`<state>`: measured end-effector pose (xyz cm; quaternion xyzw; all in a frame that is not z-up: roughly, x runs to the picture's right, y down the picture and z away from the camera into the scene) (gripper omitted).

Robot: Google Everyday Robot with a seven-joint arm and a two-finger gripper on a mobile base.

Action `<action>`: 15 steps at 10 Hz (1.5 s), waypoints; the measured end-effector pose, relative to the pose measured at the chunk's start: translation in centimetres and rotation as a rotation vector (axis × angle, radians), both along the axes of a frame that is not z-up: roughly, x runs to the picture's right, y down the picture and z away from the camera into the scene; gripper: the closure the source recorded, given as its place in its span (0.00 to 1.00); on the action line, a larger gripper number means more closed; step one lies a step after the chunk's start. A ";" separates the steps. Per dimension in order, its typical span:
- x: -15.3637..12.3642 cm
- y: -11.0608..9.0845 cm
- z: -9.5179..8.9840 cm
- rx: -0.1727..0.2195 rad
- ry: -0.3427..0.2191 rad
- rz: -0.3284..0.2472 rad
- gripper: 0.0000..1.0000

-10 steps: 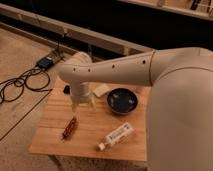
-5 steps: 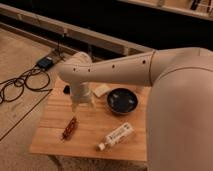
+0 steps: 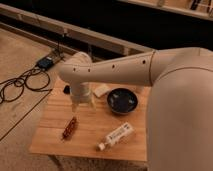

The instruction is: Pick up the ceramic bowl

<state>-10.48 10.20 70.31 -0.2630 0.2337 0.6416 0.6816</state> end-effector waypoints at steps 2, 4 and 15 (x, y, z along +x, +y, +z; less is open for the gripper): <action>0.2 -0.1 0.2 -0.002 -0.006 -0.002 0.35; 1.6 -0.5 1.6 -0.006 -0.006 -0.002 0.35; 9.7 -1.6 16.9 -0.016 0.064 -0.026 0.35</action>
